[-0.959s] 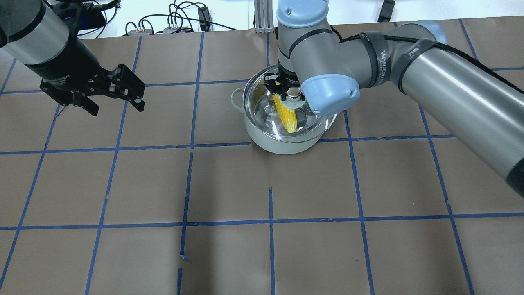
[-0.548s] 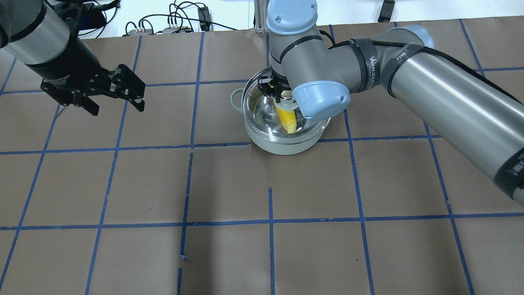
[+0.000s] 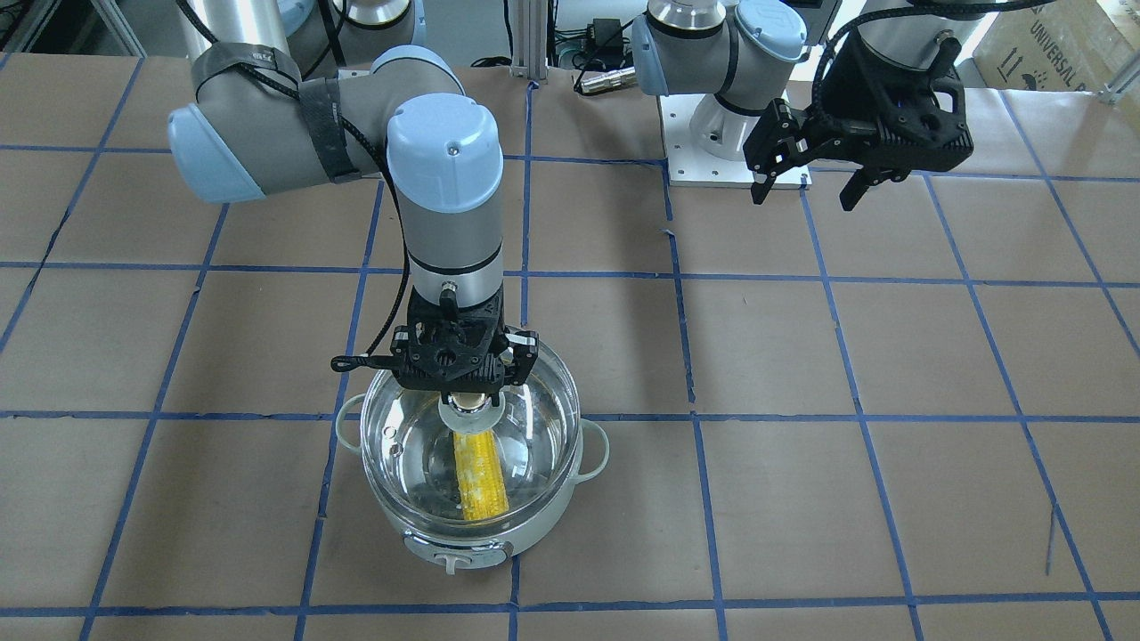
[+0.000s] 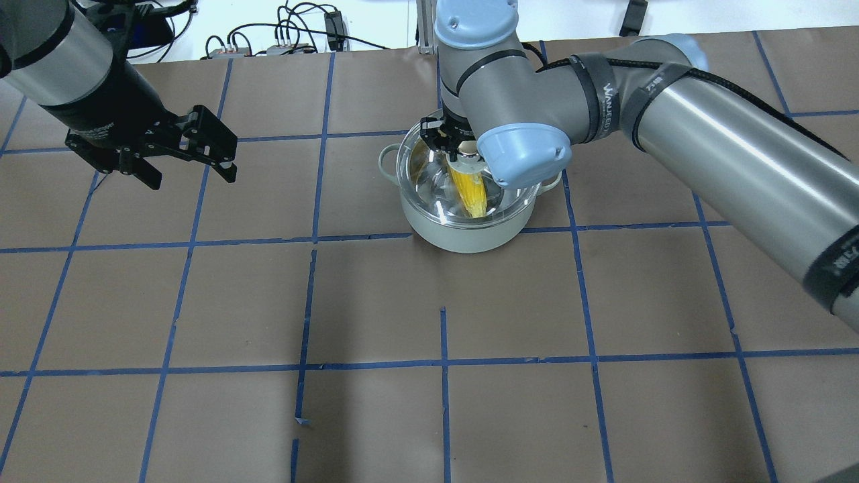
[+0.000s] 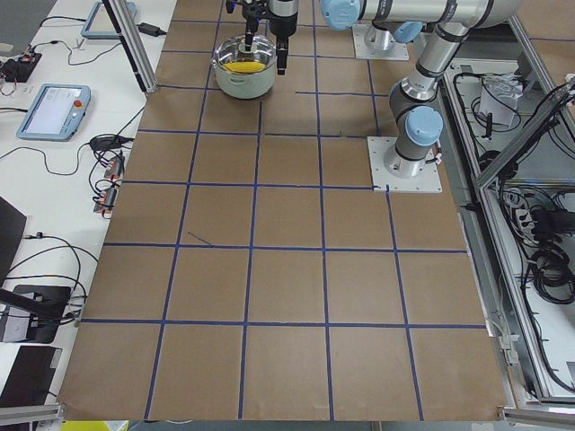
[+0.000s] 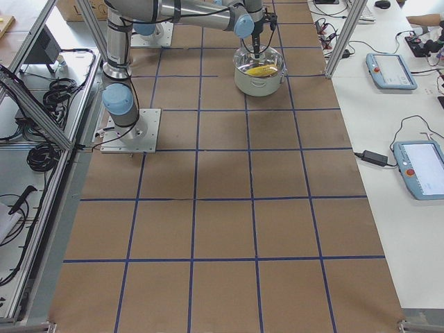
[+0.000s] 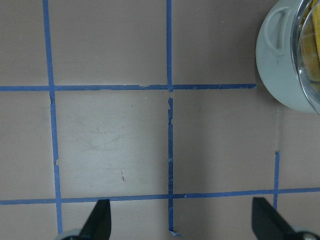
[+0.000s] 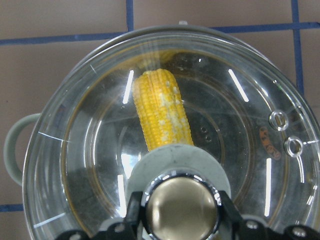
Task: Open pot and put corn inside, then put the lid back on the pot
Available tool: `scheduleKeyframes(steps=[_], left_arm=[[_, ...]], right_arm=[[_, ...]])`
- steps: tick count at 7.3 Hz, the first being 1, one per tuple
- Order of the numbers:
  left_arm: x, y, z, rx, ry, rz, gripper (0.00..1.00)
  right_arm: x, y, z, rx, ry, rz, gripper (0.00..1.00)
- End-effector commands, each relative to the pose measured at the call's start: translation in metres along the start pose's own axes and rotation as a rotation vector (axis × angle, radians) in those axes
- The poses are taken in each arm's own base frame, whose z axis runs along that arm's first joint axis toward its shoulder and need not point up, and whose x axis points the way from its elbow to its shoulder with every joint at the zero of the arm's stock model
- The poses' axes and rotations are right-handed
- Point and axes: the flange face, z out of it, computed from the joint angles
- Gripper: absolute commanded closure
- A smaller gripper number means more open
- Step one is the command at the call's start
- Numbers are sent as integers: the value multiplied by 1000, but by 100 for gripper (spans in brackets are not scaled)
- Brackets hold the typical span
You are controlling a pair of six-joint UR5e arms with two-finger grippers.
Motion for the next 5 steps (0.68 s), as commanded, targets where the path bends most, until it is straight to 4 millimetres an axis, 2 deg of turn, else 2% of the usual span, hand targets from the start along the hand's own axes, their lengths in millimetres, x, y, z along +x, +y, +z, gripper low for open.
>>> scheduleKeyframes(steps=[1,5], left_arm=[[0,-1,1,-1,2,0,0],[0,-1,1,-1,3,0,0]], right_arm=[[-2,-7,-1,6,1,-2,70],[1,-9,1,9,1,-4,70]])
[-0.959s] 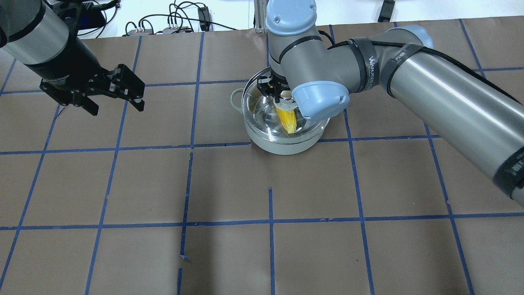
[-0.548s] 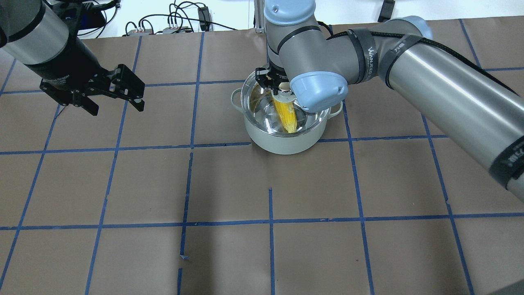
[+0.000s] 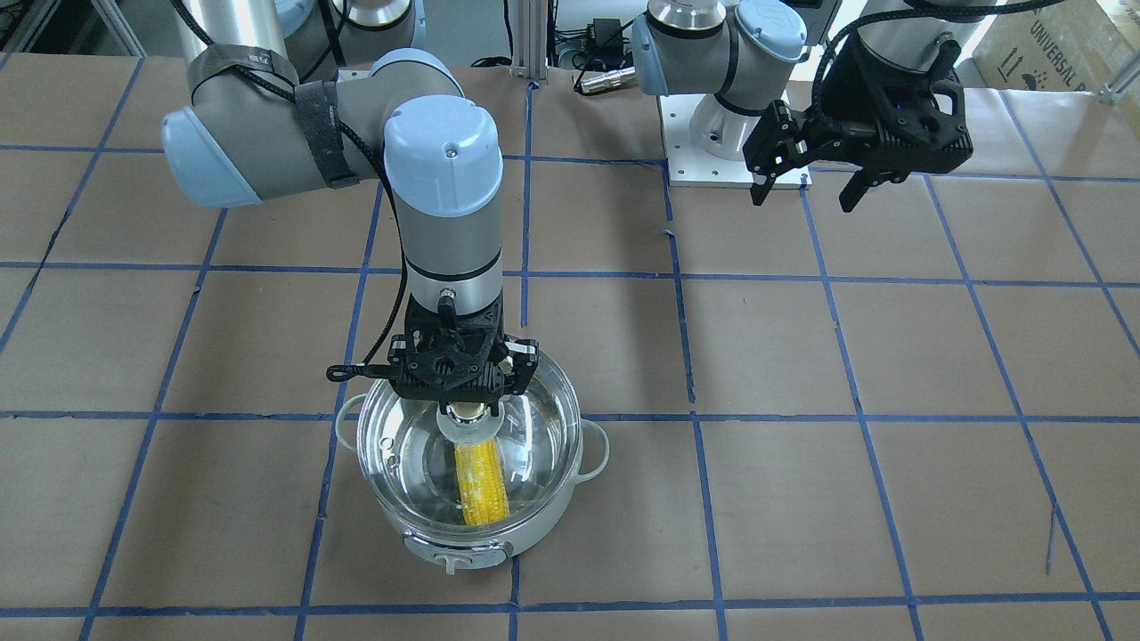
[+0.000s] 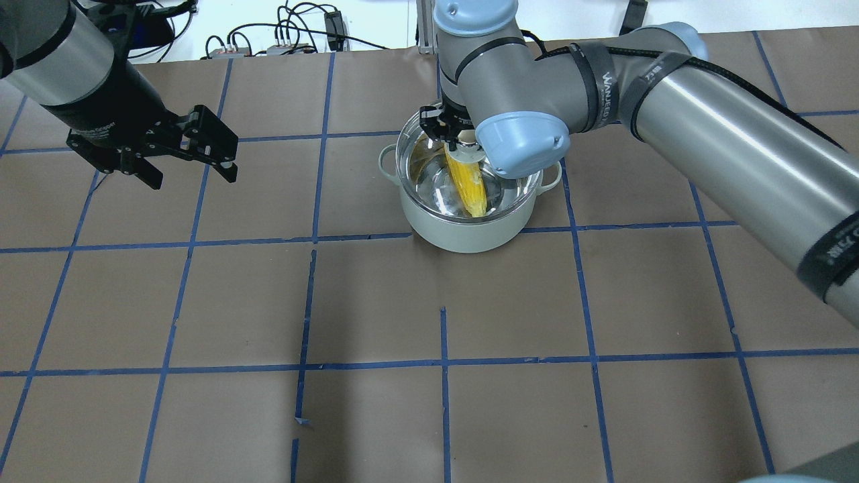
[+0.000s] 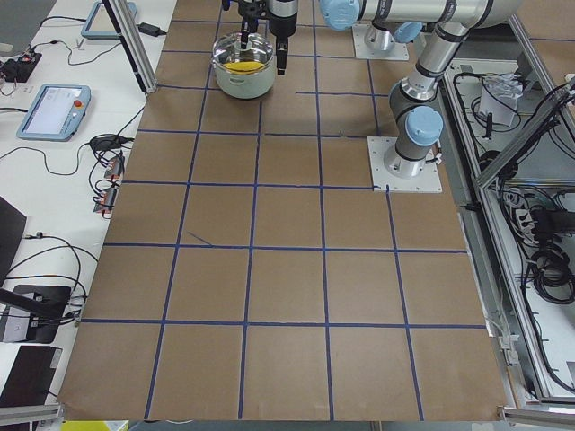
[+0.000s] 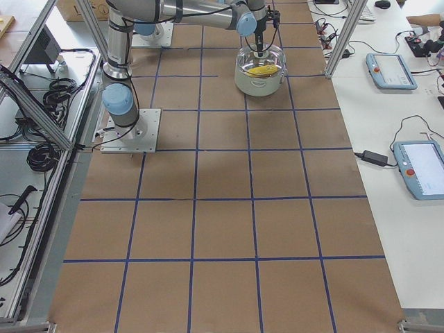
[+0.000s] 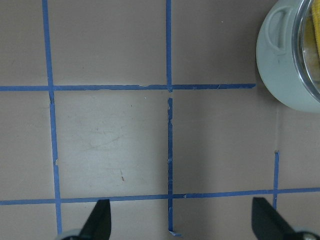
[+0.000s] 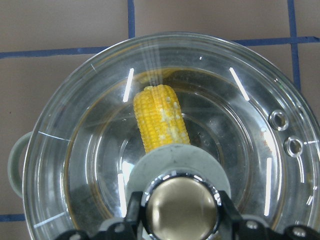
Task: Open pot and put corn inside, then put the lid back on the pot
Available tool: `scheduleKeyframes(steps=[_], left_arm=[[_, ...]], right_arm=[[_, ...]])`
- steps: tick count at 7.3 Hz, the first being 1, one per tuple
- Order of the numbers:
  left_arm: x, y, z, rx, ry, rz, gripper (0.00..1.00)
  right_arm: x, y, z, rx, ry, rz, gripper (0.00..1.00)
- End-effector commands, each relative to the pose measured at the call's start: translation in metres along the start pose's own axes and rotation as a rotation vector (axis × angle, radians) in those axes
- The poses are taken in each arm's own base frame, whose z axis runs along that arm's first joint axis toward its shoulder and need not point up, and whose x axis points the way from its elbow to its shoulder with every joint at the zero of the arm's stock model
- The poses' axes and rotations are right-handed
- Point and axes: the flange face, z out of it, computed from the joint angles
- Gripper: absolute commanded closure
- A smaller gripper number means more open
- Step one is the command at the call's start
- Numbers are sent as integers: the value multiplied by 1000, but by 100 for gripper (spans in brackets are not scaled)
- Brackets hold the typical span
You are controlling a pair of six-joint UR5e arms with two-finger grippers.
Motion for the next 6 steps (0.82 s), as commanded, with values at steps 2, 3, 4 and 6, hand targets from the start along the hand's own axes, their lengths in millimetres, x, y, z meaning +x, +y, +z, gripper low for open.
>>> scheduleKeyframes(steps=[2,3,4,6], left_arm=[[0,-1,1,-1,1,0,0],[0,-1,1,-1,1,0,0],[0,-1,1,-1,1,0,0],[0,-1,1,-1,3,0,0]], right_arm=[[-2,1,2,-3,-3,-5,55],[0,0,1,-2,-4,-2,31],[-1,0,2,-6,-4,-2,18],[1,-1,3,-6,-5,-6,18]])
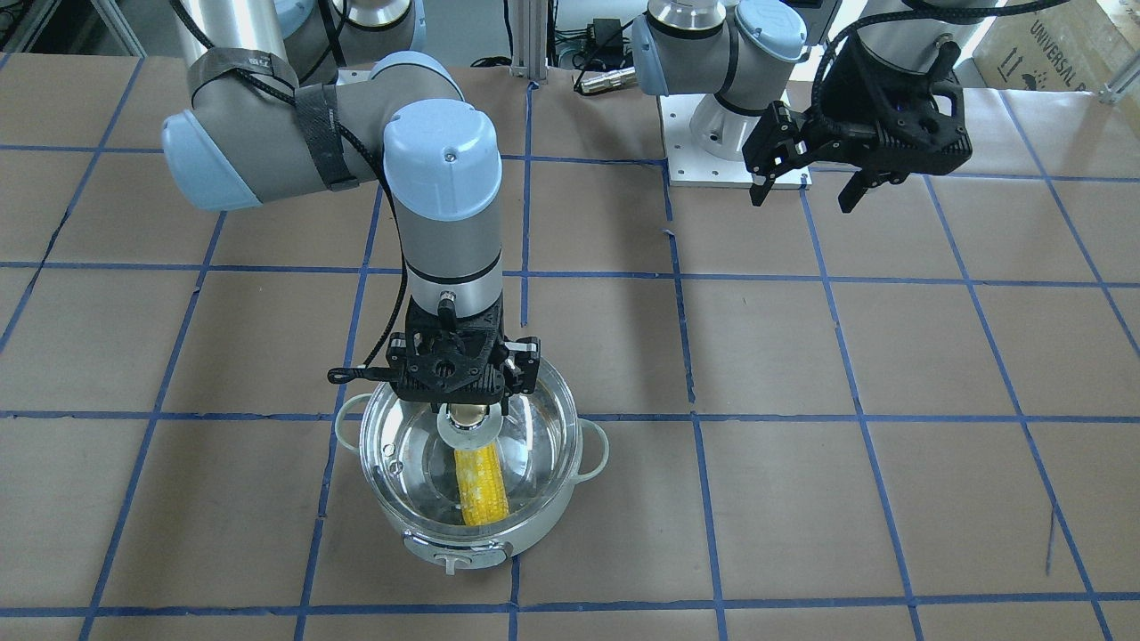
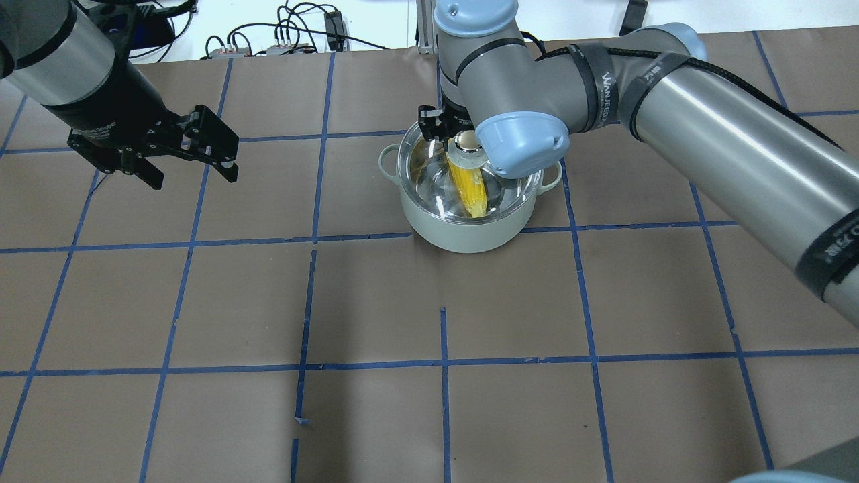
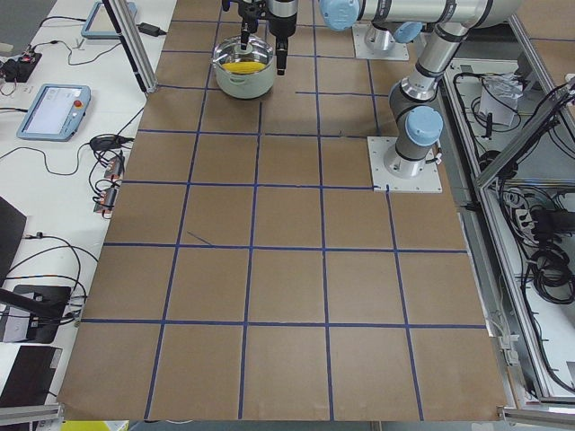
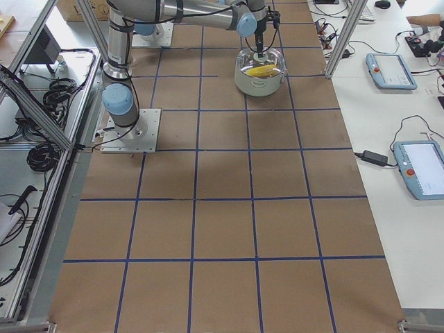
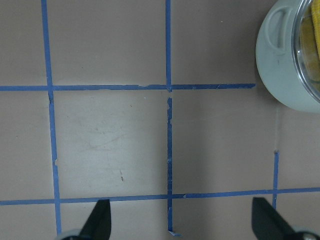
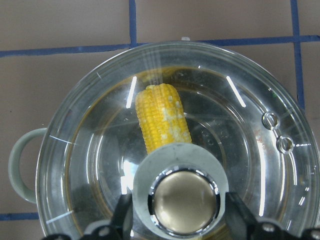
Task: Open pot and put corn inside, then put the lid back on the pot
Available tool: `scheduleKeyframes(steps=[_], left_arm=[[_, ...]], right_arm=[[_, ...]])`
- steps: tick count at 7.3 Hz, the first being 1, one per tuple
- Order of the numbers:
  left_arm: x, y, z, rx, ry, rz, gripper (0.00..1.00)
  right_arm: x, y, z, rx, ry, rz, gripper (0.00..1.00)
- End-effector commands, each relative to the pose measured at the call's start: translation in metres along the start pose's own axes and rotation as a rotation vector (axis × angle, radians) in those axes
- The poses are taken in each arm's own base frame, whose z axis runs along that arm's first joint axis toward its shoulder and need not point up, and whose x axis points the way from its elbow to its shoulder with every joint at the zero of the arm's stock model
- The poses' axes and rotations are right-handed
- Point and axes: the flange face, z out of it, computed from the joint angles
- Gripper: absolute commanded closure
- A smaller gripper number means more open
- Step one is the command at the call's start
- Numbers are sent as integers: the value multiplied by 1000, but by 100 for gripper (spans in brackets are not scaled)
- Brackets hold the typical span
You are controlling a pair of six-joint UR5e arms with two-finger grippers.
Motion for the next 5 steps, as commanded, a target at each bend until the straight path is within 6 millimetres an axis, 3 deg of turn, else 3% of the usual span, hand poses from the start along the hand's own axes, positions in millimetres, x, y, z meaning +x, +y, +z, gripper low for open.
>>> scheduleKeyframes(steps=[1,4,5], left_arm=[[0,0,0,0,2,0,0],[0,0,0,0,4,-3,0],[0,0,0,0,4,0,0]], right_arm=[[2,-2,0,1,-3,-10,18],[27,-8,-21,23,2,-93,16],[43,-6,-38,21,6,-102,10]])
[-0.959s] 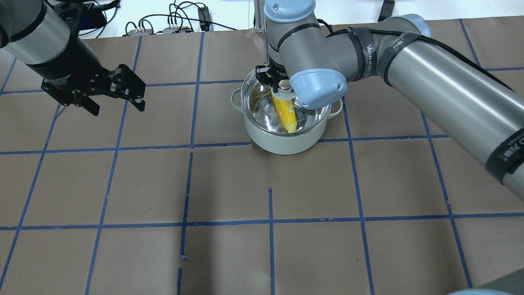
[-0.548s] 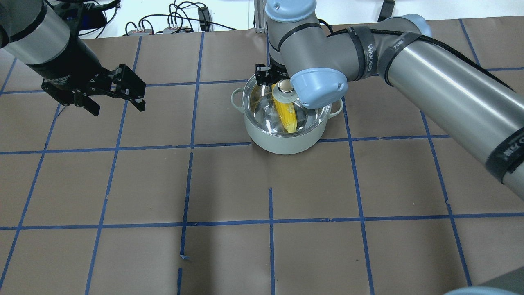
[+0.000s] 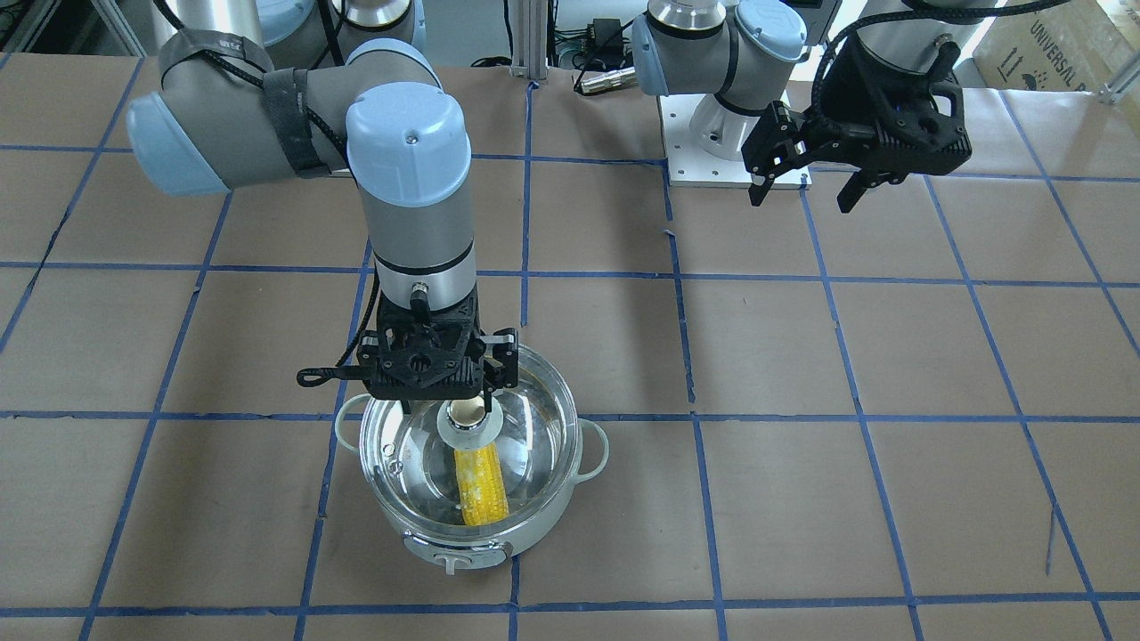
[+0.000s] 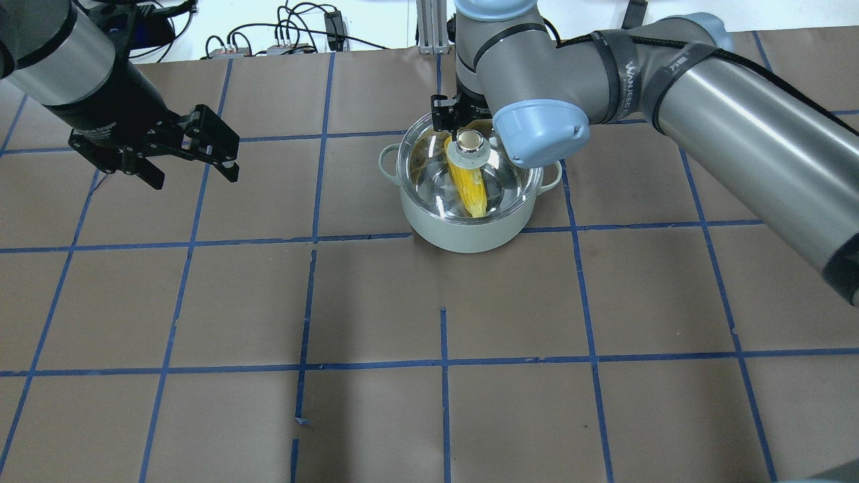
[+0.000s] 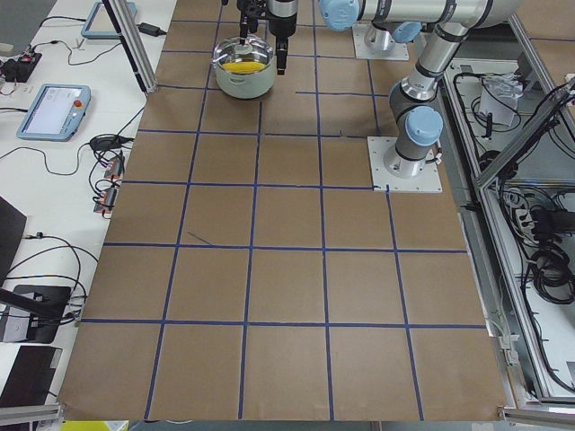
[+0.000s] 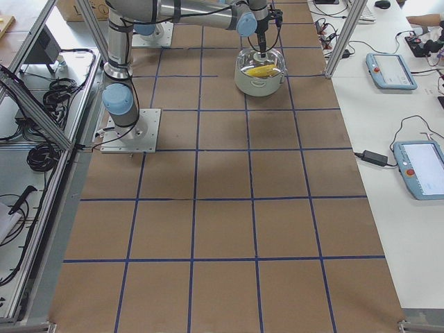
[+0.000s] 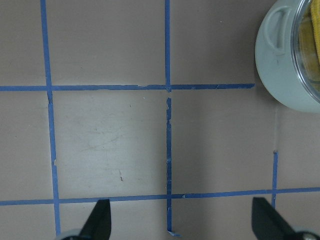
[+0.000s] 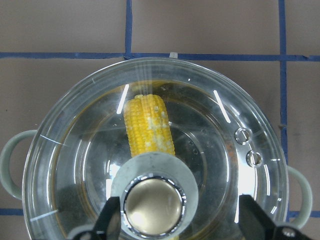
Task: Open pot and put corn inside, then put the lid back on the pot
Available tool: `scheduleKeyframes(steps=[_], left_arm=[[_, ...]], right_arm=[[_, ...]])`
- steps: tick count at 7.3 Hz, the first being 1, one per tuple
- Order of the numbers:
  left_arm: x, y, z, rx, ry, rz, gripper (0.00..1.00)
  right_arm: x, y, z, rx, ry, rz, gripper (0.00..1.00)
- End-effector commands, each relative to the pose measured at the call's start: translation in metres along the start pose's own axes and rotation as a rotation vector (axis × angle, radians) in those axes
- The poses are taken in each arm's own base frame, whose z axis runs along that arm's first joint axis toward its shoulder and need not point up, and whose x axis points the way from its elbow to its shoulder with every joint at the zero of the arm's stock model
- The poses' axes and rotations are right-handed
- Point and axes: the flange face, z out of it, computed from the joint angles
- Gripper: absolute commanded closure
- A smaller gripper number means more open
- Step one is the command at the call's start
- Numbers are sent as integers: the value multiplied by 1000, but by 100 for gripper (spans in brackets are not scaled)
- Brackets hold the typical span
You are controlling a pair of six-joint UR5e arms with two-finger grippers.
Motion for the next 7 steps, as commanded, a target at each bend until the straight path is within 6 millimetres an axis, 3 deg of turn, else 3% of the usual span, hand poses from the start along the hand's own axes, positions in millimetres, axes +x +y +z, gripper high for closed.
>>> scheduleKeyframes(steps=[1,3,5,7], left_arm=[[0,0,0,0,0,2,0],[0,0,0,0,-1,-1,0],[0,0,0,0,0,2,0],[0,0,1,-2,-1,2,0]], right_arm=[[40,8,-35,-18,14,-50,4],[97,21,-53,-33,26,-35,0],[114,50,-73,-107,40,-17,0],[156,64,-100,-155,62,61,0]])
